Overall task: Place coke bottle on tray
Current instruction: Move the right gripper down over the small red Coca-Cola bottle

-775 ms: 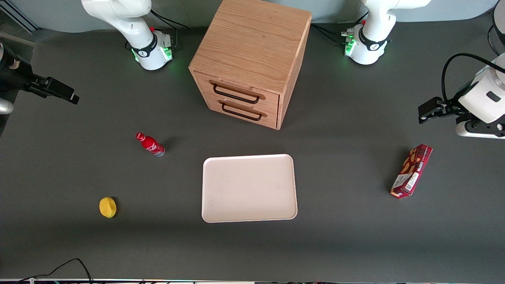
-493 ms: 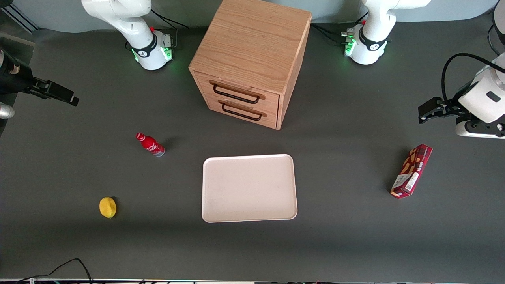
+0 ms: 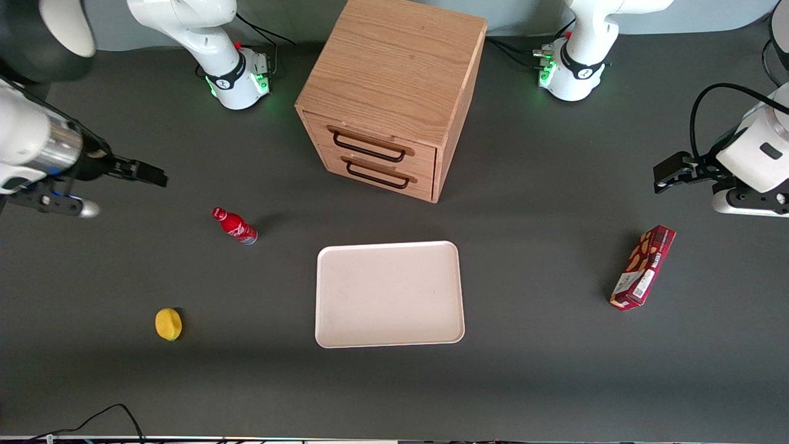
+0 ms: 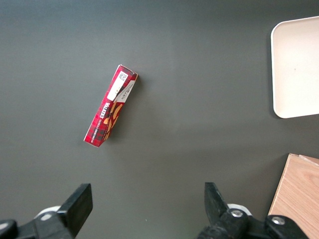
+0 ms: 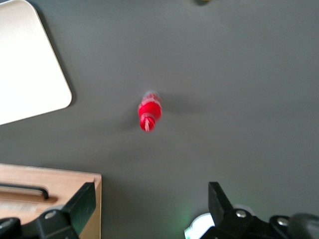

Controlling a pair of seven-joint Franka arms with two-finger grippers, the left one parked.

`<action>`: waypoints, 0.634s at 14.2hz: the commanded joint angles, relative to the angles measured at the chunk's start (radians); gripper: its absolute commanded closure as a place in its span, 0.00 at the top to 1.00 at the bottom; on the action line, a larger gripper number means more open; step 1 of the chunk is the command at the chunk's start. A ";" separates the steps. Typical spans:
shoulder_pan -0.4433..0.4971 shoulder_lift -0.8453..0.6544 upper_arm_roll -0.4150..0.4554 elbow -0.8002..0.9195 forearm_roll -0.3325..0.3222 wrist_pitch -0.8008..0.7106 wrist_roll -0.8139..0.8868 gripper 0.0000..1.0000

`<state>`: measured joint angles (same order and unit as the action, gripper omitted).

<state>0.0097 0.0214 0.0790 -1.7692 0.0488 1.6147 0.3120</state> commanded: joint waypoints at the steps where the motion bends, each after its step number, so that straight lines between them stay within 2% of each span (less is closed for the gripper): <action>1: 0.006 -0.037 0.005 -0.246 -0.001 0.254 0.013 1.00; 4: 0.006 -0.021 0.013 -0.438 -0.004 0.541 0.013 1.00; 7: 0.007 0.011 0.015 -0.503 -0.004 0.666 0.015 1.00; 9: 0.007 0.023 0.024 -0.509 -0.004 0.685 0.050 0.78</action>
<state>0.0122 0.0465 0.0921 -2.2673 0.0488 2.2729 0.3169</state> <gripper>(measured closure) 0.097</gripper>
